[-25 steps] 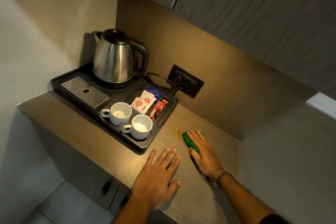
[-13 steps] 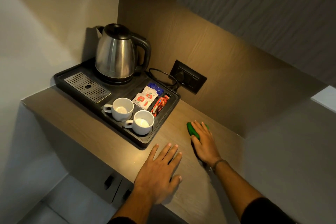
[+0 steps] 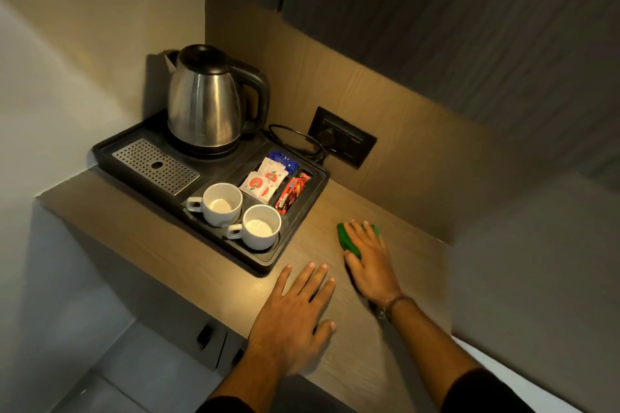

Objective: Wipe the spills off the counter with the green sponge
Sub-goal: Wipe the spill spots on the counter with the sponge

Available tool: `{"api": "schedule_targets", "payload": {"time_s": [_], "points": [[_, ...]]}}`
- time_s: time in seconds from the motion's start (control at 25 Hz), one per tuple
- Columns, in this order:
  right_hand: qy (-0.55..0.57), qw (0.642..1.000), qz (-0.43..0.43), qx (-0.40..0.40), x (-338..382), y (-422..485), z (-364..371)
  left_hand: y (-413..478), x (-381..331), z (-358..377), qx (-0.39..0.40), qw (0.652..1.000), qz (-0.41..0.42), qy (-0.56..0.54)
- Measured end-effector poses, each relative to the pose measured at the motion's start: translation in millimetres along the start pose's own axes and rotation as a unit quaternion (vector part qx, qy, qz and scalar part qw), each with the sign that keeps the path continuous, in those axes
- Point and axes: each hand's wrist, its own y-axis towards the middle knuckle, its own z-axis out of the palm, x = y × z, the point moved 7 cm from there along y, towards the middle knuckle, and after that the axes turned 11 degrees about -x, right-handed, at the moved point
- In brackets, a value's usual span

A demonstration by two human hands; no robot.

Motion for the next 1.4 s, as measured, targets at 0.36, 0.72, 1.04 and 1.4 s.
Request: {"api": "schedule_targets", "payload": {"time_s": [0.36,0.72,1.04,1.4], "points": [[-0.043,0.987,0.145,-0.061,-44,-45,-39,2,2,4,0.003,1.0,0.004,0.012],[-0.043,0.995,0.087,-0.024,-47,-124,-52,-1,-1,1,-0.016,1.0,0.02,0.018],[-0.036,0.998,0.046,-0.005,-5,-180,-37,-5,0,8,-0.01,0.999,0.018,0.027],[-0.038,0.996,0.084,-0.017,18,-163,-42,-34,6,-24,-0.02,0.998,-0.008,0.057]]}}
